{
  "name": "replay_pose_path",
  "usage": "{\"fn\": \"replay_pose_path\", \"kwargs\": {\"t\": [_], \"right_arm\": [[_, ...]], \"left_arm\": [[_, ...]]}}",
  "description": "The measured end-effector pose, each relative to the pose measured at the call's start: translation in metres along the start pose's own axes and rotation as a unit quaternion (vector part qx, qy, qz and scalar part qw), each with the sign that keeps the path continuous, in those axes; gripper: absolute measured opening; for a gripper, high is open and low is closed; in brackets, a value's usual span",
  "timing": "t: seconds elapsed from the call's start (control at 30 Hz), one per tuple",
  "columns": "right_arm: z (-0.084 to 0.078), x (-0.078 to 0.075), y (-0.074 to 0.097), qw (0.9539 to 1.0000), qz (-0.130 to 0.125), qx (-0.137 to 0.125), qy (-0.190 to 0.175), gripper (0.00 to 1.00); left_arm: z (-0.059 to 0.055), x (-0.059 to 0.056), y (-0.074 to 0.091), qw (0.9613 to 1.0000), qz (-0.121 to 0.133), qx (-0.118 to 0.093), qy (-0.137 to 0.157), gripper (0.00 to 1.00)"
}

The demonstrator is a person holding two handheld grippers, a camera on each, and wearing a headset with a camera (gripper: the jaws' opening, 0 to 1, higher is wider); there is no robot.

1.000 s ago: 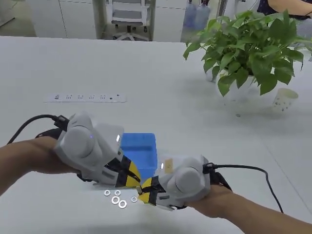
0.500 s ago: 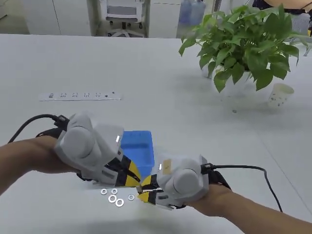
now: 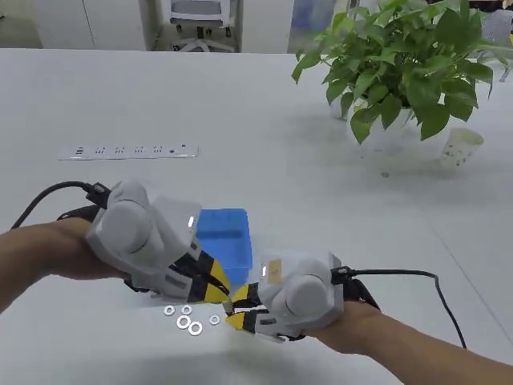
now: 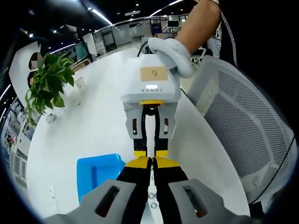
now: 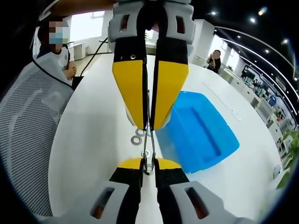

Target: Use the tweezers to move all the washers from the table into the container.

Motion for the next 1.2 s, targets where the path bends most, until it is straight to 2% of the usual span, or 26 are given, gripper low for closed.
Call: {"fn": "replay_pose_path", "kwargs": {"t": [0.77,1.0,1.2], "right_arm": [[0.0062,0.0025,0.0020,1.0000,-0.005,-0.006,0.001,0.12],[0.0042,0.0049,-0.0001,1.0000,-0.002,-0.005,-0.002,0.12],[0.0031,0.0031,-0.0003,0.9999,-0.002,-0.005,-0.009,0.13]], "left_arm": [[0.0025,0.0021,0.0040,0.9999,-0.010,-0.002,-0.005,0.06],[0.0003,0.0003,0.0013,0.9998,-0.016,0.004,-0.006,0.06],[0.0010,0.0039,-0.0005,0.9999,-0.015,-0.001,-0.001,0.06]]}}
Point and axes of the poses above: the centre of the closed fingertips' face, and the gripper's own axes: y roughly backward along the fingers, x roughly to its left, z roughly out of its top, the point moved 4 cm from there along y, roughly backward along the fingers, and after that the axes turned 1 degree about -y, right-handed, at the moved point
